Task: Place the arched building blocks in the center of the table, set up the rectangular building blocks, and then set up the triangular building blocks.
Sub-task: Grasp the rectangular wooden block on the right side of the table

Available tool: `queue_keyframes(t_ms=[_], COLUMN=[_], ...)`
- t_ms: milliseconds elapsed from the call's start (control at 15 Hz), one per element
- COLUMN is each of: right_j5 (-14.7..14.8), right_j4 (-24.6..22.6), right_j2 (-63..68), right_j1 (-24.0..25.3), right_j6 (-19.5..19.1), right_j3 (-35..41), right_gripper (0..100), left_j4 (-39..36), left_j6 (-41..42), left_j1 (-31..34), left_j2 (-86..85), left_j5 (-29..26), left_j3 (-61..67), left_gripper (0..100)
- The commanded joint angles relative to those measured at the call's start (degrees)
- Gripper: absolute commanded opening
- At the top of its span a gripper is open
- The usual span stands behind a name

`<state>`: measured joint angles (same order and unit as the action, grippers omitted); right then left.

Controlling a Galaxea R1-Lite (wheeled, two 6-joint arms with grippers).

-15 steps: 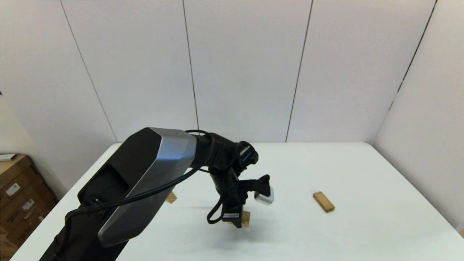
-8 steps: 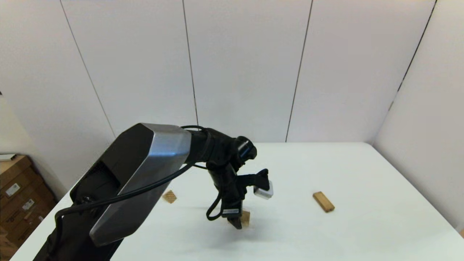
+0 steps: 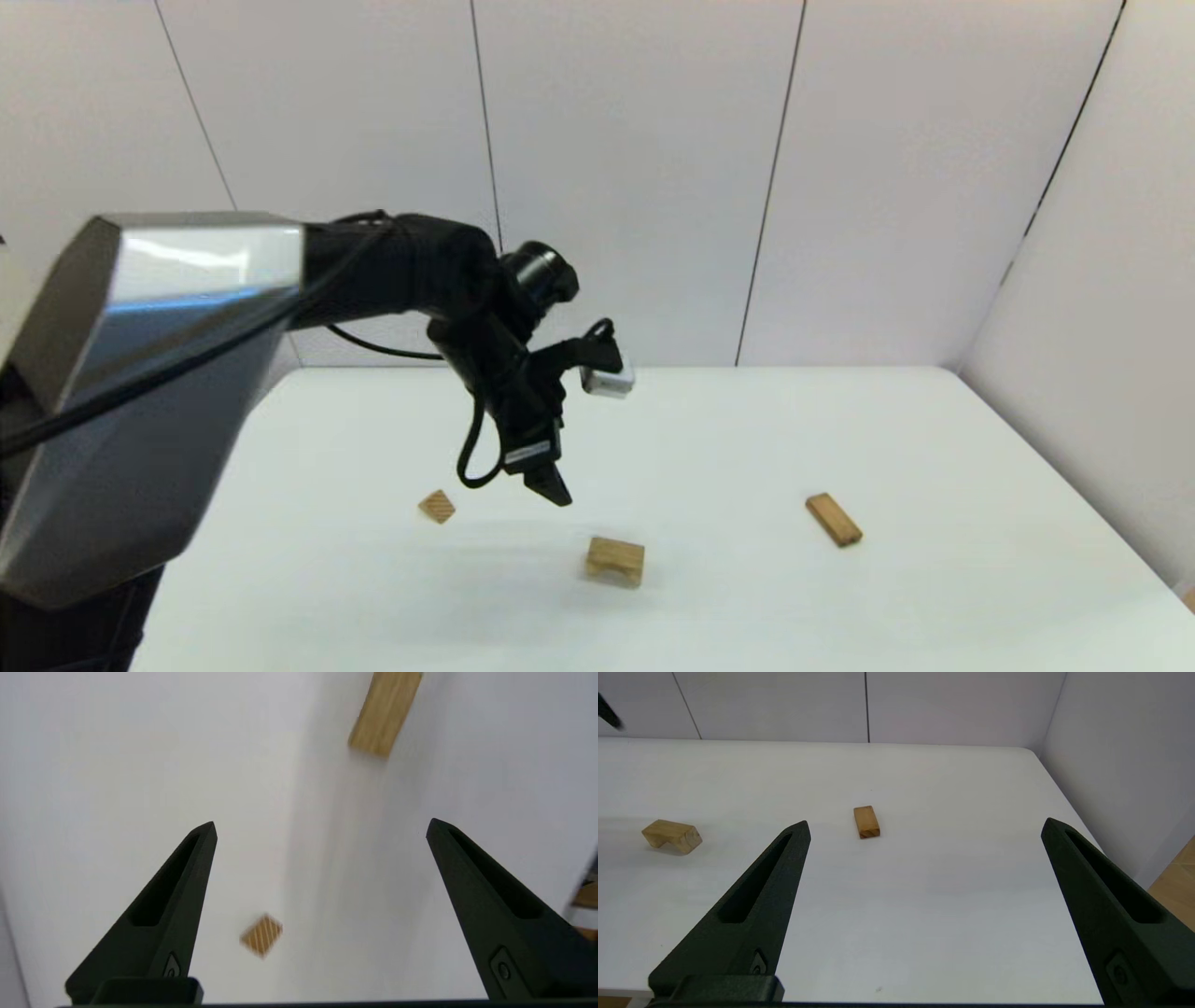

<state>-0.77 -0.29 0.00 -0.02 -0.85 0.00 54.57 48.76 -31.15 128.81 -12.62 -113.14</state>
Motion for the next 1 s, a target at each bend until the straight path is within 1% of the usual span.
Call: queue_keyframes(t_ms=[67,200,533,733,1000], right_j5=[0.0,0.0,-0.1,0.0,-0.1], right_j4=[-0.1,-0.1,-0.1,-0.1,0.0], right_j2=[-0.1,-0.1,-0.1,-0.1,-0.1], right_j1=[0.0,0.0,0.0,0.0,0.0], right_j6=[0.0,0.0,0.0,0.0,0.0], right_j3=[0.0,0.1,0.0,0.1,0.0], right_gripper=[100,100,100,100,100], left_j4=[8.3,9.9,9.9,9.9,9.7], left_j6=[-6.2,-9.2,-16.0,-21.6,-22.1], left_j1=[7.2,10.2,16.4,16.7,20.0], left_j2=[-17.8,-26.0,-48.7,-62.9,-77.8], left_j5=[-0.1,-0.1,0.3,0.6,1.6], left_j3=[1.4,3.3,20.9,31.8,44.3], left_gripper=[100,100,100,100,100])
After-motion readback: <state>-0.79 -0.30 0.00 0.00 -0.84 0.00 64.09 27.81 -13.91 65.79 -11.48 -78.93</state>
